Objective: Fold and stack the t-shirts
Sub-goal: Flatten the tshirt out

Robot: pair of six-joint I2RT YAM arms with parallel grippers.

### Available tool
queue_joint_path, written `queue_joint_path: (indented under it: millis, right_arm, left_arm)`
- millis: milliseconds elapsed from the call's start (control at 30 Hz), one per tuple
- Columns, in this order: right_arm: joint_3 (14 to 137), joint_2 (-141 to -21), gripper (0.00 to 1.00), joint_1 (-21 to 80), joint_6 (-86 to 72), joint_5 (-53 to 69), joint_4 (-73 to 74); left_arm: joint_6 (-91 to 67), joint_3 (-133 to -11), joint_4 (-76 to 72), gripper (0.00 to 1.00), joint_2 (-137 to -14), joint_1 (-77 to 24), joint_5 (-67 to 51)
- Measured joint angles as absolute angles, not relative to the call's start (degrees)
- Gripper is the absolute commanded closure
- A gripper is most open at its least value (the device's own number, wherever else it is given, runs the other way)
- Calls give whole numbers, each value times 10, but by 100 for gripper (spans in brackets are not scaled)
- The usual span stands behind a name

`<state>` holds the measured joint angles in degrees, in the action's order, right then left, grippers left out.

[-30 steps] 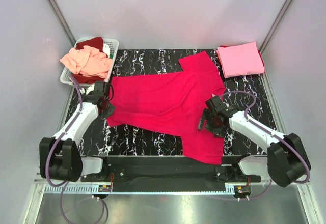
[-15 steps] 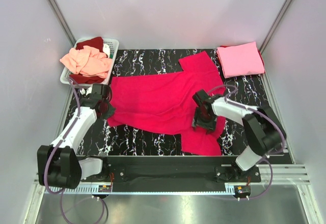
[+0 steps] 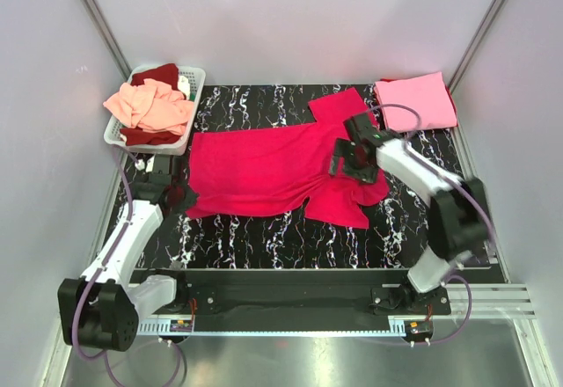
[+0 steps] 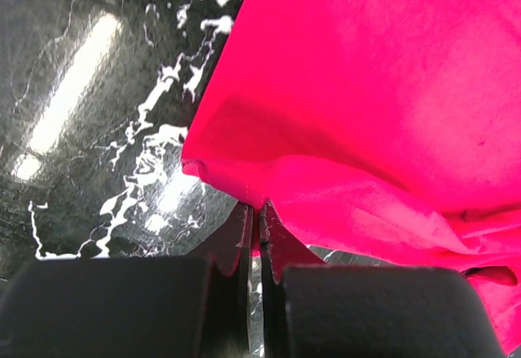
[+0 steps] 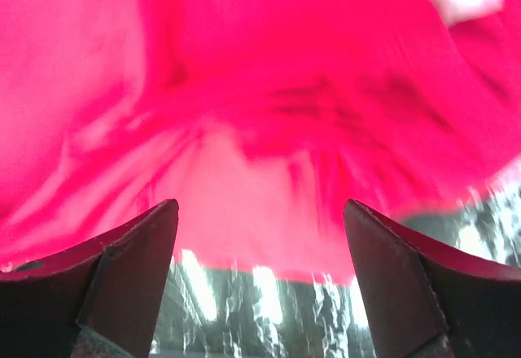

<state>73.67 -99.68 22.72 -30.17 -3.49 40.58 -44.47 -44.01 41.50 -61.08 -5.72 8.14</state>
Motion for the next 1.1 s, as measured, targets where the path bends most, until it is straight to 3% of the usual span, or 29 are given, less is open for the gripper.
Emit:
queue_joint_path:
  millis: [167,300,500,767,867,1000,1033,1100]
  right_arm:
    - [570,-743,17,228,-365,-37,415]
    - [464,-662,20,228,-419,-38,432]
    - [420,-730,24,228,-444,-41,431]
    - [444,-849,36,223,-436,-51,397]
    - [454,-861,44,217,-431,-50,394]
    - [460,-869,63,216,-423,-49,386]
    - [460,-870,71,216,-422,-49,383]
    - [461,-871,78,216,-419,-45,371]
  left_arm:
    - [-445,-413,415,100,-596,-57,67]
    - [-445,-403,414,100,-588,-57,61]
    - [-445,-396,410,100,-570,-61,55]
    - [-444,-388,410,100,-561,-63,51]
    - [-441,-387,410,100,-561,-63,51]
    - [-438,-387,410,100,-561,-63,51]
    - [-438,-387,410,100,-561,-63,51]
    - [-437,-387,410,100,-561,-63,51]
